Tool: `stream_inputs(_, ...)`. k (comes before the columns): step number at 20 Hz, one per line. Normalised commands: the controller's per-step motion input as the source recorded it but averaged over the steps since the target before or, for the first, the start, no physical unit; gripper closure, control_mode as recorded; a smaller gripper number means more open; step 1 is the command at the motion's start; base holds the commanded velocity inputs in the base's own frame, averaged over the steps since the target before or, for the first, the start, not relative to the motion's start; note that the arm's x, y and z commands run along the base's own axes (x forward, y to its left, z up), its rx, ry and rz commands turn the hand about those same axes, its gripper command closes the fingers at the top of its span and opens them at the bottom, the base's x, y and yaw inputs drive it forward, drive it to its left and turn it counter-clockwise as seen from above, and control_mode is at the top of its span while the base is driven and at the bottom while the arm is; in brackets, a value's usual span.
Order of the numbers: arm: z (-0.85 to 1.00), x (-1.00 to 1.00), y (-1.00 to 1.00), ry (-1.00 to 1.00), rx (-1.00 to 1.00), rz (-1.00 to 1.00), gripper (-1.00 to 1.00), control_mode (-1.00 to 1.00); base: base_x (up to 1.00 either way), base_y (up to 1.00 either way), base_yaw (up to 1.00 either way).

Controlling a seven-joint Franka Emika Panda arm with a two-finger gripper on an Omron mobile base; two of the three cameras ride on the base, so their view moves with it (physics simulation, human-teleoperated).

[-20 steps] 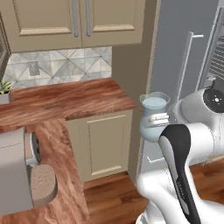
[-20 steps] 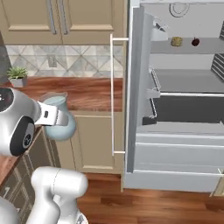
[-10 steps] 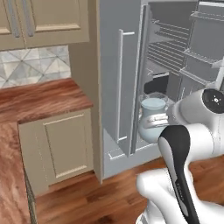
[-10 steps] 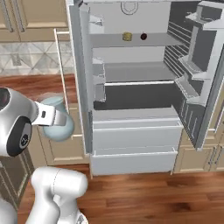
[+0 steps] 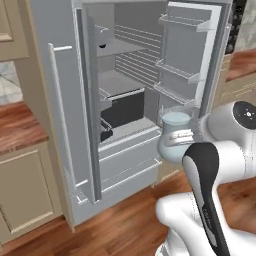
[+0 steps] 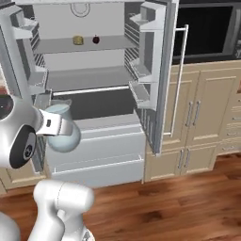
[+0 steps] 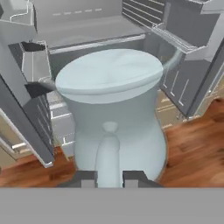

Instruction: Move the scone and cherry from the second highest shelf to the top shelf to make space. Then, place the pitcher from the counter on the cleared second highest shelf.

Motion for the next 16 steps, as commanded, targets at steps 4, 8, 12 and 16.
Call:
stream_inputs(4, 0.0, 0.0, 0.0, 0.0, 0.0, 0.0, 1.0, 1.0, 0.93, -0.27, -0.01)
stream_inputs(8, 0.0, 0.0, 0.0, 0.0, 0.0, 0.0, 1.0, 1.0, 0.99, -0.28, 0.17)
stream_inputs(12, 0.0, 0.0, 0.0, 0.0, 0.0, 0.0, 1.0, 1.0, 0.83, -0.33, 0.3)
stream_inputs(16, 0.0, 0.0, 0.0, 0.0, 0.0, 0.0, 1.0, 1.0, 0.6, -0.12, 0.36)
